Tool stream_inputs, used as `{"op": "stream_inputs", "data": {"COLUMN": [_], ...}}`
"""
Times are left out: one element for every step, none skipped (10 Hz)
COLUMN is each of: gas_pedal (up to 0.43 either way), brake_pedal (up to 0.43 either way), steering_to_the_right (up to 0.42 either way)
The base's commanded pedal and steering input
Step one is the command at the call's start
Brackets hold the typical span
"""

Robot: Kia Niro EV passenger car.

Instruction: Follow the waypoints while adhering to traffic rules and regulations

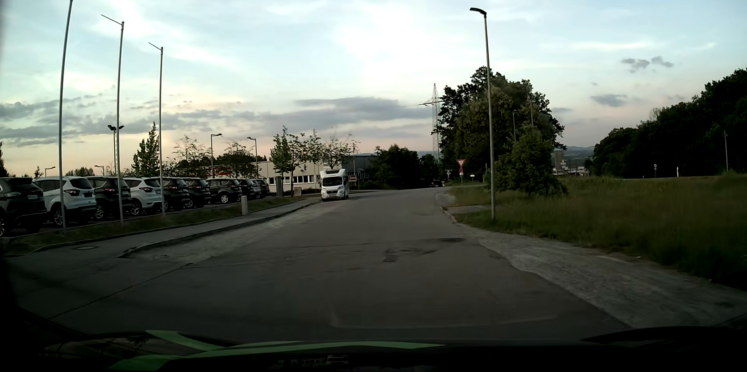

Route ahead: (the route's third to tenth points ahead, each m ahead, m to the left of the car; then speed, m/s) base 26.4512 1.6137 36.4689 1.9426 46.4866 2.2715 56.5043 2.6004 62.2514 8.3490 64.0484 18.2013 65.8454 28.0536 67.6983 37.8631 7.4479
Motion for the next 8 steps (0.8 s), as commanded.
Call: {"op": "stream_inputs", "data": {"gas_pedal": [0.028, 0.028, 0.028, 0.028, 0.028, 0.028, 0.028, 0.028], "brake_pedal": [0.000, 0.000, 0.000, 0.000, 0.000, 0.000, 0.000, 0.000], "steering_to_the_right": [-0.026, -0.020, -0.011, -0.006, -0.003, 0.001, 0.002, 0.002]}}
